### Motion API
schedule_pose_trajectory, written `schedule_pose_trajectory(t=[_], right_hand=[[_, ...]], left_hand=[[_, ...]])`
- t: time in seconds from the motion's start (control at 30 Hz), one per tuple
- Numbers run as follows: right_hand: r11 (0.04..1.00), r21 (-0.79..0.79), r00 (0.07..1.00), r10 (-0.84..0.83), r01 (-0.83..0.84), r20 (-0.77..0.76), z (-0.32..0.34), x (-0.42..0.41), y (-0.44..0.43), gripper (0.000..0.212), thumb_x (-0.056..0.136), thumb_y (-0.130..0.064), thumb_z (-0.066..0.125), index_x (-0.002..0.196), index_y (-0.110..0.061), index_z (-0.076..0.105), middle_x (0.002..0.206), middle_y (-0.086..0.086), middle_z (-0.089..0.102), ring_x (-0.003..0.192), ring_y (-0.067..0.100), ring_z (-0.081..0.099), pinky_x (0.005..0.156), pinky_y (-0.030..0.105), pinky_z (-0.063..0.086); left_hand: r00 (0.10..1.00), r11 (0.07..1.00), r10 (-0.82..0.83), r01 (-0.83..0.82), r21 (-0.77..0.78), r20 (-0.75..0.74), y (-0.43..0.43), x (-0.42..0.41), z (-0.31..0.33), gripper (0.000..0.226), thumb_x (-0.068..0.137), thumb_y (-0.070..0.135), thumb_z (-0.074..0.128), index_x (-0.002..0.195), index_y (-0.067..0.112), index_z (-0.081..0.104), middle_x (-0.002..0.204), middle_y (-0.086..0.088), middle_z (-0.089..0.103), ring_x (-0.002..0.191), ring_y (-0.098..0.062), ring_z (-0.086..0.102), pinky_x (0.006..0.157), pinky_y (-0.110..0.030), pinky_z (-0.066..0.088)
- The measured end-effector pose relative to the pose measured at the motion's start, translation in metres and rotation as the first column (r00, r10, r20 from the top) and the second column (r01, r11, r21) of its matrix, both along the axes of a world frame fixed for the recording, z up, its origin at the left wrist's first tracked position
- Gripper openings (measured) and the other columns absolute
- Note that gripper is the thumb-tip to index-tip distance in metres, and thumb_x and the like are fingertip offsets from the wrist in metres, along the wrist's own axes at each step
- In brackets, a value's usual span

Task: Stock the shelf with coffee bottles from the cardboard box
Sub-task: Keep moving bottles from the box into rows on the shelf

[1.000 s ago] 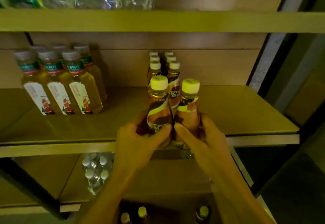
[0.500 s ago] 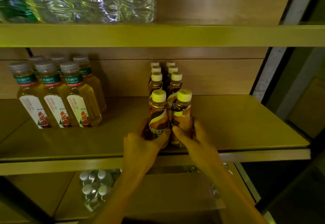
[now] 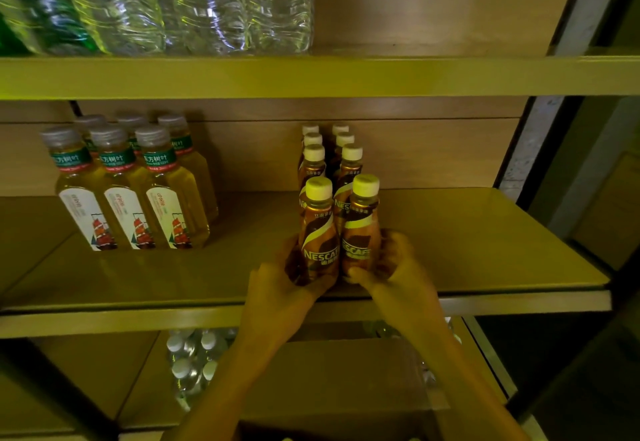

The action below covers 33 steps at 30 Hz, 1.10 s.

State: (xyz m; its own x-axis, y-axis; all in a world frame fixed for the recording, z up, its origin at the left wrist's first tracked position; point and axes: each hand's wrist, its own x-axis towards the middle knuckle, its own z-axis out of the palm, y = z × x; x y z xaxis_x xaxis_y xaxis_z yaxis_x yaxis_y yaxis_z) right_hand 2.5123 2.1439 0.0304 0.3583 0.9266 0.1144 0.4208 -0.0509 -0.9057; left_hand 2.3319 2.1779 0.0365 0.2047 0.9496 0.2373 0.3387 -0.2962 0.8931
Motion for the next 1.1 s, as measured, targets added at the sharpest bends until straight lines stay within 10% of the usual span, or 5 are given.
schedule_pose_trajectory(t=[0.17,0.83,1.1], right_hand=[[0.978,-0.096,0.981,0.182,-0.188,-0.069,0.003,0.012,0.002,0.078,0.085,-0.028,0.073,0.147,-0.040,0.028,0.145,-0.011,0.051,0.135,0.016,0.048,0.110,0.052,0.041],[0.998,0.010,0.979,-0.065,0.064,0.191,0.005,-0.010,0.039,0.058,0.087,-0.037,0.072,0.137,-0.024,0.044,0.125,-0.002,0.062,0.119,0.023,0.057,0.095,0.041,0.051],[0.998,0.013,0.978,-0.058,0.056,0.202,0.002,-0.007,0.046,0.057,0.087,-0.037,0.072,0.136,-0.024,0.046,0.124,-0.004,0.063,0.117,0.019,0.058,0.087,0.029,0.046]], left_hand=[[0.998,0.998,0.053,-0.052,0.032,-0.035,-0.004,0.003,-0.001,0.072,0.075,0.034,0.085,0.138,0.032,0.051,0.110,0.023,0.066,0.098,0.008,0.062,0.080,-0.011,0.046],[0.972,0.984,0.170,-0.160,0.071,-0.163,0.037,0.025,0.004,0.041,0.080,0.029,0.079,0.117,0.026,0.062,0.097,0.012,0.072,0.091,-0.011,0.068,0.072,-0.030,0.058],[0.983,0.991,0.133,-0.127,0.049,-0.131,0.044,0.025,0.004,0.044,0.080,0.025,0.081,0.119,0.025,0.063,0.095,0.018,0.068,0.091,-0.007,0.067,0.065,-0.016,0.048]])
